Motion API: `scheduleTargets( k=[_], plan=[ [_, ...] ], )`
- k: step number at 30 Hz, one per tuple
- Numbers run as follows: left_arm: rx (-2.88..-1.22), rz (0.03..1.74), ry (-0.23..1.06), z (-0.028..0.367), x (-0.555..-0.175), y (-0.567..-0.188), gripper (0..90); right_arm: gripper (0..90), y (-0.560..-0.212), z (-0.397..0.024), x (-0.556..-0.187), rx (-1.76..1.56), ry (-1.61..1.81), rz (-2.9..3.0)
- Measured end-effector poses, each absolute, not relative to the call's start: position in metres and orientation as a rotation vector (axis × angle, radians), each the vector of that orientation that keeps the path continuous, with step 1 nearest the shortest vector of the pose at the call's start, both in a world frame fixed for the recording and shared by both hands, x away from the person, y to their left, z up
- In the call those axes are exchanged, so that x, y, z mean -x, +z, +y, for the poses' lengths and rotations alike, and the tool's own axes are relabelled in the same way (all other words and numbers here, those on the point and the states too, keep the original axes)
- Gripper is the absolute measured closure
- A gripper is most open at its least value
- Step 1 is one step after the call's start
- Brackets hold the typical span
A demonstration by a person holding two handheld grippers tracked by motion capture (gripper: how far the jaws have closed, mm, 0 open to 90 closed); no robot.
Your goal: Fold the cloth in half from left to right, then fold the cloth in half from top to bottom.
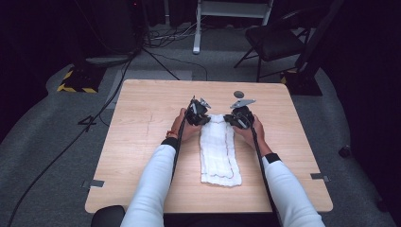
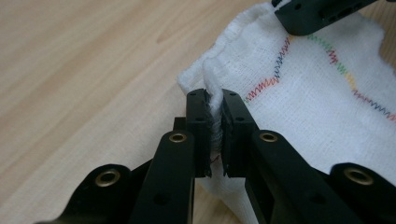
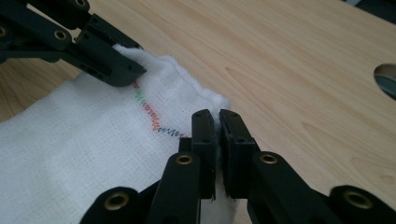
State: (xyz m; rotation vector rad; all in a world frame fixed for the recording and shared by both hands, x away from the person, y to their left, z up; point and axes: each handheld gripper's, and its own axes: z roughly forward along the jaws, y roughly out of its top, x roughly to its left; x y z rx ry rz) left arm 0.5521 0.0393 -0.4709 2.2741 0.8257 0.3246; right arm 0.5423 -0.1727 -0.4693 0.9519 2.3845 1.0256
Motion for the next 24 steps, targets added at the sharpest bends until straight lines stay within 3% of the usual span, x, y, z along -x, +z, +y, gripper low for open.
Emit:
scheduleTargets(
  k=[12, 24],
  plan=[
    [-2.261, 0.768, 0.411, 0.028, -0.554, -0.438, 83.7, 85.6, -0.441, -0.183, -0.543, -0.919, 1.043, 2.298],
    [-2.237, 0.671, 0.392, 0.036, -0.535, -0.423, 83.6, 85.5, -0.425, -0.188, -0.524, -0.866, 1.082, 2.283]
  ],
)
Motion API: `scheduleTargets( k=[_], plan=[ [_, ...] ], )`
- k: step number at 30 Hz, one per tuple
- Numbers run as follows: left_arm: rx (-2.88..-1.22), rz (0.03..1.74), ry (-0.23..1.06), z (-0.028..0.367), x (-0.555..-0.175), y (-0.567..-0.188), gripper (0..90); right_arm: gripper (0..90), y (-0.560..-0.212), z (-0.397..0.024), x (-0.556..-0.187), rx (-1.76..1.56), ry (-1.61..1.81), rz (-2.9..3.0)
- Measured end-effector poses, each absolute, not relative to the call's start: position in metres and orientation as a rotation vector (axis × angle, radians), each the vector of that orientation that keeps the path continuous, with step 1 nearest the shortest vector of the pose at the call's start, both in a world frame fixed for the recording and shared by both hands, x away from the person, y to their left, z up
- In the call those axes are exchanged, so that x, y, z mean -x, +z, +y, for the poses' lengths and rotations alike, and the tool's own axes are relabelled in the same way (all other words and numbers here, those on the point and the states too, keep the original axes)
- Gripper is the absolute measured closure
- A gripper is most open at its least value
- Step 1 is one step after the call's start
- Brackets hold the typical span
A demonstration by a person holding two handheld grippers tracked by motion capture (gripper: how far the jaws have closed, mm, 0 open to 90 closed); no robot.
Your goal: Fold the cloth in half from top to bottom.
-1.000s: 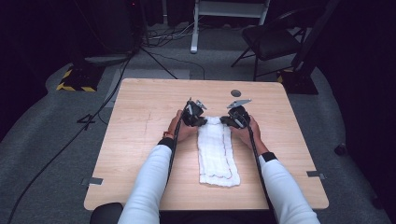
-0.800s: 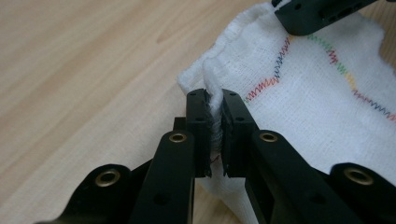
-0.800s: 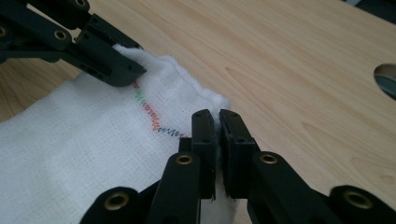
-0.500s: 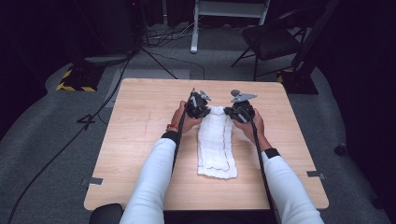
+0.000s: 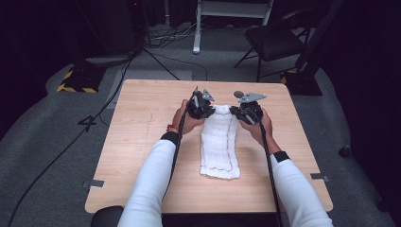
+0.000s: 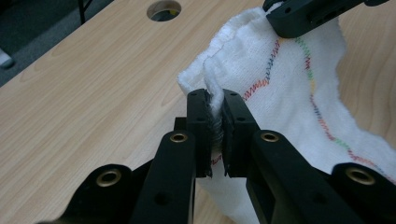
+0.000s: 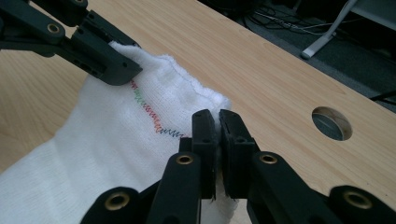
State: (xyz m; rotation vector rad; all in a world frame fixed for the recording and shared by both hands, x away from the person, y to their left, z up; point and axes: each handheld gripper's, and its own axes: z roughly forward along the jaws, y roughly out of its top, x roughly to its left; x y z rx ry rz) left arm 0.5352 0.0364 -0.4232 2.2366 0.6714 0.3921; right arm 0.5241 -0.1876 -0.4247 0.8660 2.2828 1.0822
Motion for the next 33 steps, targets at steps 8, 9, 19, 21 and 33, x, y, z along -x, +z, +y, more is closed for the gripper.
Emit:
scheduleTargets(
  k=[8, 9, 19, 21, 33],
  plan=[
    [-2.238, 0.57, 0.357, 0.044, -0.514, -0.418, 83.4, 85.5, -0.42, -0.193, -0.503, -0.805, 1.133, 2.307],
    [-2.242, 0.554, 0.347, 0.046, -0.511, -0.418, 83.4, 85.5, -0.42, -0.194, -0.5, -0.797, 1.138, 2.314],
    [-2.245, 0.42, 0.284, 0.053, -0.472, -0.421, 82.5, 85.4, -0.425, -0.204, -0.464, -0.704, 1.185, 2.396],
    [-2.264, 0.415, 0.286, 0.053, -0.466, -0.422, 82.1, 85.4, -0.427, -0.205, -0.458, -0.688, 1.175, 2.408],
    [-2.339, 0.323, 0.268, 0.059, -0.427, -0.435, 81.8, 85.3, -0.438, -0.208, -0.421, -0.605, 1.194, 2.513]
  ],
)
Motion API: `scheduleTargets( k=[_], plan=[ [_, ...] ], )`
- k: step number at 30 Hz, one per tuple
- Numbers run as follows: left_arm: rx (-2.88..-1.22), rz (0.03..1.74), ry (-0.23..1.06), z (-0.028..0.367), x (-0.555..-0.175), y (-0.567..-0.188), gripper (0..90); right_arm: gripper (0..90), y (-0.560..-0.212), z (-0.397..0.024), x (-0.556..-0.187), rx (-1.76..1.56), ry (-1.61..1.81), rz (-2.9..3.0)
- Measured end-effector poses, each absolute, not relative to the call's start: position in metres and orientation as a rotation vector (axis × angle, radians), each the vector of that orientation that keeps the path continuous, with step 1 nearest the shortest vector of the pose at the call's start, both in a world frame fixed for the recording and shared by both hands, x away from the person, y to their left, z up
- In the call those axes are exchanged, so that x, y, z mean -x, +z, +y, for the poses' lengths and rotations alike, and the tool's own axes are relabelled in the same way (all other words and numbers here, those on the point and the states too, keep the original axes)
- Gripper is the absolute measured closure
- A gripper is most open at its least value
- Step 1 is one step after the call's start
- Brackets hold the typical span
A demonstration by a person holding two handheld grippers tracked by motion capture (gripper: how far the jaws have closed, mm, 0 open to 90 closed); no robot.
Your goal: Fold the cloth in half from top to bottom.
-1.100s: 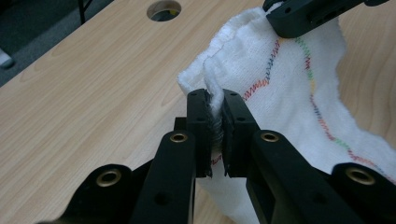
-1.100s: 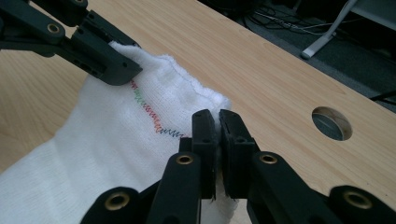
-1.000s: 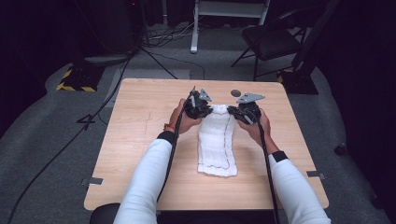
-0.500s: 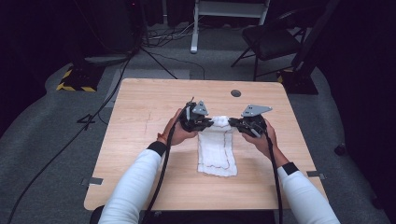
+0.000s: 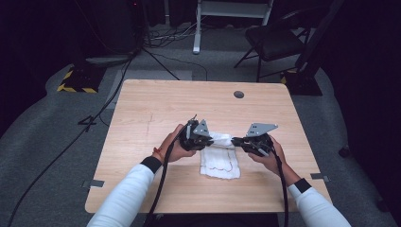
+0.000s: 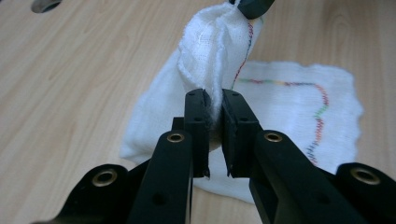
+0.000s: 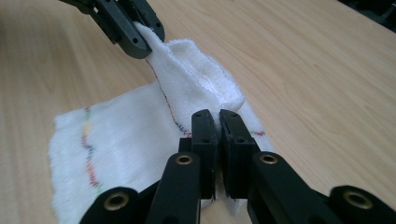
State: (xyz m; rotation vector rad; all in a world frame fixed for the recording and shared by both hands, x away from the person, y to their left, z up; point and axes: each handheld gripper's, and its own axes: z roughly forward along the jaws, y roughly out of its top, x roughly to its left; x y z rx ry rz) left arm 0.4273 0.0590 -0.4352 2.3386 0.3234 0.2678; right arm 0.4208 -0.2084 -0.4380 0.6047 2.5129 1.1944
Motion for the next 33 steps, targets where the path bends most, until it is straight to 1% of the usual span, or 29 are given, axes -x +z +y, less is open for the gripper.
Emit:
scheduleTargets(
  k=[13, 17, 25, 27, 30, 33],
  plan=[
    [-2.402, 0.236, 0.187, 0.065, -0.38, -0.453, 80.4, 84.6, -0.452, -0.208, -0.382, -0.531, 1.188, 2.624],
    [-2.425, 0.236, 0.174, 0.068, -0.372, -0.461, 80.2, 83.5, -0.459, -0.211, -0.373, -0.527, 1.17, 2.648],
    [-2.454, 0.239, 0.15, 0.07, -0.363, -0.474, 85.9, 81.7, -0.47, -0.215, -0.361, -0.529, 1.145, 2.7],
    [-2.447, 0.243, 0.142, 0.071, -0.362, -0.474, 87.4, 81.1, -0.472, -0.215, -0.357, -0.519, 1.129, 2.707],
    [-2.431, 0.258, 0.141, 0.075, -0.362, -0.474, 87.2, 80.1, -0.475, -0.216, -0.352, -0.51, 1.11, 2.717],
    [-2.423, 0.276, 0.142, 0.078, -0.36, -0.475, 89.6, 80.1, -0.479, -0.218, -0.348, -0.504, 1.087, 2.721]
  ],
)
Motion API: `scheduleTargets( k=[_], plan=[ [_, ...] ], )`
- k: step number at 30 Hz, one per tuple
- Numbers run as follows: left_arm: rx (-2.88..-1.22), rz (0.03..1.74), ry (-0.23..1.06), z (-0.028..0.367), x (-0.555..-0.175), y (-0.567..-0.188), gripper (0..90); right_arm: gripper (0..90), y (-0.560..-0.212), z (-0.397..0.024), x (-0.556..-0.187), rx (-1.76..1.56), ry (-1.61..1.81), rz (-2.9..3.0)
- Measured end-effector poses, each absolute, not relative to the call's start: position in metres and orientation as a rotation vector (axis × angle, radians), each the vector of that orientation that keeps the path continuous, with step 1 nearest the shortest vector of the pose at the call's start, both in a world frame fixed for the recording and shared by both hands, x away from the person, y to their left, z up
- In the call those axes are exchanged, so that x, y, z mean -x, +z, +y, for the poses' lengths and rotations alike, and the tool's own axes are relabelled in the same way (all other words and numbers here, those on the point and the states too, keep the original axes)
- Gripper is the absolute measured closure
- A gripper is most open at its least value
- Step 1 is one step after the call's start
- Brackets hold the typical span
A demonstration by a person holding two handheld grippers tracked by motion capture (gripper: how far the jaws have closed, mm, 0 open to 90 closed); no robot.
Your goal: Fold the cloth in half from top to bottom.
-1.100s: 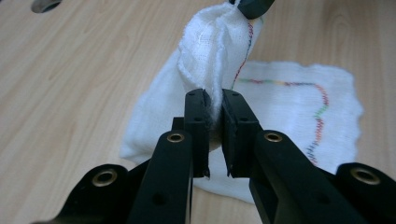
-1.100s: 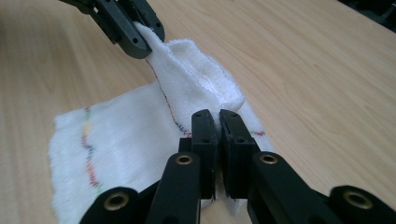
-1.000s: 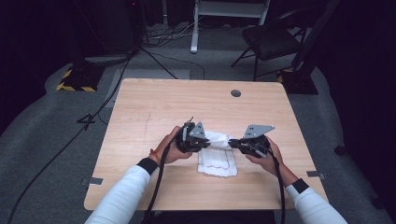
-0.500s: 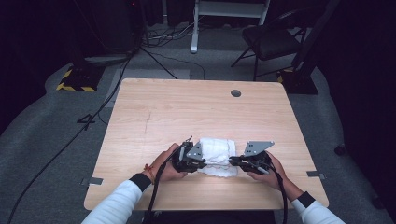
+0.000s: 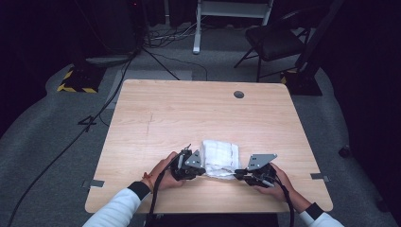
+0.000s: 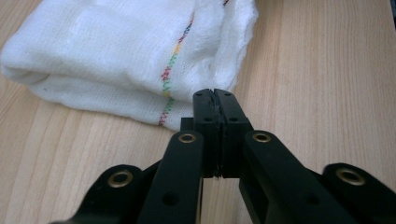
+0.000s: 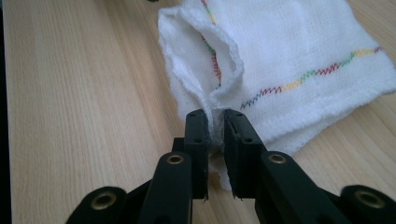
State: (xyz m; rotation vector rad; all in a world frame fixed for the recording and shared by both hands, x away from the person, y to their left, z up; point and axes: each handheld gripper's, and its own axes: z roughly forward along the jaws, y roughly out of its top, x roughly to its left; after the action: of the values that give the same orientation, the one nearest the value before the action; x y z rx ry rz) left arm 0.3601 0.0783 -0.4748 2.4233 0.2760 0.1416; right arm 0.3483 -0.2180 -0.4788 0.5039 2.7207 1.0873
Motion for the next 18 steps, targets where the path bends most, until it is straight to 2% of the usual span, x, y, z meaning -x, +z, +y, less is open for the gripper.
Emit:
scheduleTargets(
  k=[3, 5, 7, 9, 13, 18],
  plan=[
    [-2.427, 0.285, 0.142, 0.079, -0.359, -0.477, 88.4, 79.0, -0.481, -0.22, -0.347, -0.51, 1.084, 2.719],
    [-2.418, 0.299, 0.15, 0.08, -0.359, -0.476, 85.0, 74.1, -0.481, -0.221, -0.346, -0.522, 1.086, 2.721],
    [-2.396, 0.318, 0.168, 0.082, -0.36, -0.473, 77.3, 72.8, -0.478, -0.223, -0.343, -0.519, 1.092, 2.714],
    [-2.366, 0.341, 0.201, 0.083, -0.362, -0.468, 66.1, 65.6, -0.473, -0.225, -0.341, -0.519, 1.12, 2.685],
    [-2.307, 0.4, 0.279, 0.08, -0.366, -0.458, 49.8, 54.7, -0.461, -0.228, -0.343, -0.545, 1.141, 2.606],
    [-2.286, 0.426, 0.317, 0.064, -0.375, -0.451, 35.4, 46.8, -0.454, -0.227, -0.355, -0.602, 1.143, 2.546]
  ],
)
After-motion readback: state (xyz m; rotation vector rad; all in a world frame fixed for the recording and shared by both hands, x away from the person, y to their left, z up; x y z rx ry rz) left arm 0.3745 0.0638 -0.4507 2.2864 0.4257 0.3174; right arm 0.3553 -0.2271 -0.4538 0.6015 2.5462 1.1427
